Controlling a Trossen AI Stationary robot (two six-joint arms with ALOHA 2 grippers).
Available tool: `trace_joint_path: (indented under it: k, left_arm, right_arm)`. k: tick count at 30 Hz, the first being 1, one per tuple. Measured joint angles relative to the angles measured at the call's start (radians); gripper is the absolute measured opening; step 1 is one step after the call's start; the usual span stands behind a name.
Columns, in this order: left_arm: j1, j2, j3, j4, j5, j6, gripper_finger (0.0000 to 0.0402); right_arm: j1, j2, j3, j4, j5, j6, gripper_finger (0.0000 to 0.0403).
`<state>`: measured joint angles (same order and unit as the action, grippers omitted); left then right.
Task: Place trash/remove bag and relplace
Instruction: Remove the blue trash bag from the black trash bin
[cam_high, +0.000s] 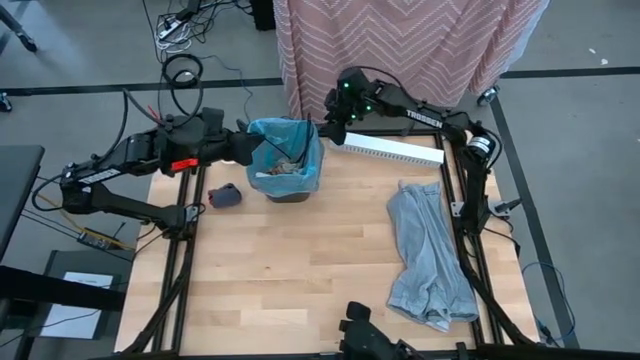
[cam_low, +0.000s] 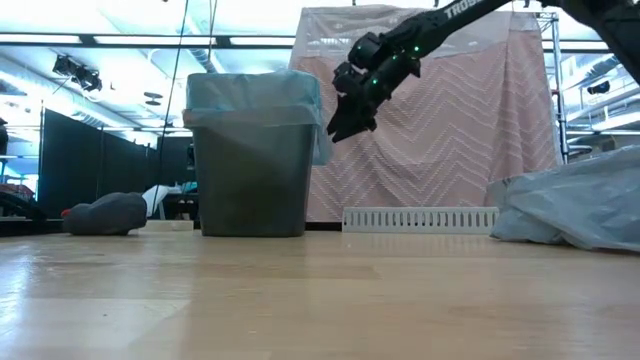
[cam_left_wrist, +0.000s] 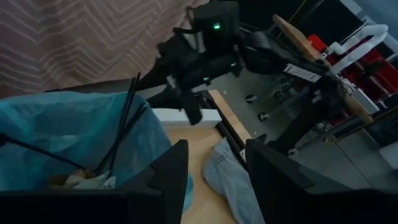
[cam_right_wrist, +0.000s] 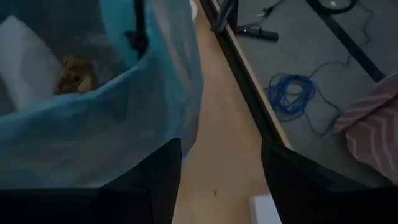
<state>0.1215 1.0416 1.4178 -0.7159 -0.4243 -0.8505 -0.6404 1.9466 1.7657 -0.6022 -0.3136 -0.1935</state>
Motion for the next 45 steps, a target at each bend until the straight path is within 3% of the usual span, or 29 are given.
trace_joint_path:
  k: [24, 34, 45]
  left_arm:
    - [0.0, -0.001, 0.0, 0.016, 0.003, 0.01, 0.0168]
    - [0.0, -0.001, 0.0, 0.015, 0.003, 0.012, 0.0168]
    - [0.001, -0.001, 0.0, 0.015, -0.004, 0.029, 0.0168]
  right_arm:
    - [0.011, 0.048, 0.0, 0.098, -0.013, -0.013, 0.0205]
    - [0.012, 0.049, -0.094, 0.132, 0.004, -0.026, 0.0201]
    - [0.035, 0.049, -0.108, 0.209, -0.004, -0.021, 0.0197]
